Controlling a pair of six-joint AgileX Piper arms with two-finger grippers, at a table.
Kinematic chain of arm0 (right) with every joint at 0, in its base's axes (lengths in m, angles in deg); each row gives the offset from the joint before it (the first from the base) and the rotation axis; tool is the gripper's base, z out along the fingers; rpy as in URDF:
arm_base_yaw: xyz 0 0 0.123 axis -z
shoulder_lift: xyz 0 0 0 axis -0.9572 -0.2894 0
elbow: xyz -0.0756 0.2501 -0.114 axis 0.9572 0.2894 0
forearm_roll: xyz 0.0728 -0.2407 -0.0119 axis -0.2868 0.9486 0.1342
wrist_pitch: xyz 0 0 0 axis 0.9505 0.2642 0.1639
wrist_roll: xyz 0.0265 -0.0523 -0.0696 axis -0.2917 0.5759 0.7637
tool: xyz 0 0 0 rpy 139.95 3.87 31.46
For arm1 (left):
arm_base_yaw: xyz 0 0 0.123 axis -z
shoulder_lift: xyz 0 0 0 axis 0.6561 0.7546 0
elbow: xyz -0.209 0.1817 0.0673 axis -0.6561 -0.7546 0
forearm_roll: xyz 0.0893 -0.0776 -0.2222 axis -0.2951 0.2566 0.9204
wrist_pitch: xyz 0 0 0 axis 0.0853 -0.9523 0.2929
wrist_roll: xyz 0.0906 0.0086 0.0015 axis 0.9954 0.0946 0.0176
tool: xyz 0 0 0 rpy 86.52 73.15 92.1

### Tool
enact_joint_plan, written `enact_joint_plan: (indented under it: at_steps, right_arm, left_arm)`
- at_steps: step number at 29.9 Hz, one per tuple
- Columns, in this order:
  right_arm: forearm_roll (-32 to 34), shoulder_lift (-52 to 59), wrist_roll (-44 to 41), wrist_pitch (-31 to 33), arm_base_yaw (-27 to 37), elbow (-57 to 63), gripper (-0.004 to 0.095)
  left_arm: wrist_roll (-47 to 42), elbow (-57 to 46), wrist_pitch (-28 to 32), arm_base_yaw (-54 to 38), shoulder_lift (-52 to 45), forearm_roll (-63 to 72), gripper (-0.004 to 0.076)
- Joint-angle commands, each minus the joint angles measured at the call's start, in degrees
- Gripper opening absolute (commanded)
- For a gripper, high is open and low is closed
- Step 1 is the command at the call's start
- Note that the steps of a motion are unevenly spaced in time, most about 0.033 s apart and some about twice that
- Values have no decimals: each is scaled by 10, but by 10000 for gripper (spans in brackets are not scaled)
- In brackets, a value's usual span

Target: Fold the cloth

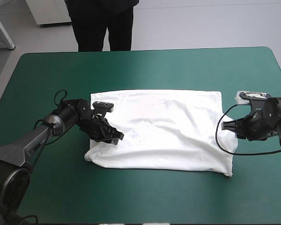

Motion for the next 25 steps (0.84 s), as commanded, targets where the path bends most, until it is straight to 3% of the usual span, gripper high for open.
enact_joint_plan:
  at_steps: [1, 9, 17, 25]
  right_arm:
    - [3, 13, 5, -9, 3, -17, 347]
    - [3, 13, 5, -6, 3, -17, 347]
    - [12, 13, 5, -9, 3, -17, 347]
    - [16, 10, 3, -65, 3, -17, 392]
  left_arm:
    - [-10, 9, -10, 1, -17, -7, 476]
    - [-16, 14, -7, 1, -63, -10, 414]
    - [-24, 38, -13, 1, -96, -29, 407]
    - [-42, 39, -62, 1, -107, -86, 407]
